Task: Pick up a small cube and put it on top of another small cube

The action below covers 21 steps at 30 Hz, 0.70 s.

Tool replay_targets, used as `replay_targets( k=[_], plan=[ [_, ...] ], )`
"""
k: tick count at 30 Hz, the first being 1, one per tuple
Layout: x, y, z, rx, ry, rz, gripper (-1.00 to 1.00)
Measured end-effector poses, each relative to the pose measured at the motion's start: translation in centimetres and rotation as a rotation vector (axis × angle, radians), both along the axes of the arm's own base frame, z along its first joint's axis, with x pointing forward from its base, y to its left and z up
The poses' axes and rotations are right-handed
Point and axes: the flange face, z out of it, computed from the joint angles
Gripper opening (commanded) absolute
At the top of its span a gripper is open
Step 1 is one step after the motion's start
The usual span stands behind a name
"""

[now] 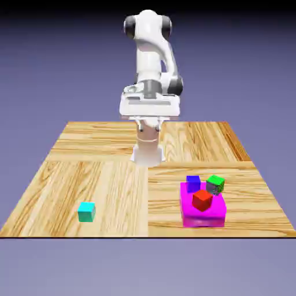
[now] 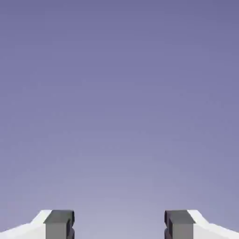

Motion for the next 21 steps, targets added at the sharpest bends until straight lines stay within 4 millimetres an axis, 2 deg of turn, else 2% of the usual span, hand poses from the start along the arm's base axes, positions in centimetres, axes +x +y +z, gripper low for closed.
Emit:
replay_targets(
  k=[11, 21],
  plan=[
    [3.7, -2.3, -6.4, 0.227, 0.198, -0.327, 0.0],
    [5.8, -5.0, -13.0, 0.327, 0.335, -0.68, 0.0]
  ],
)
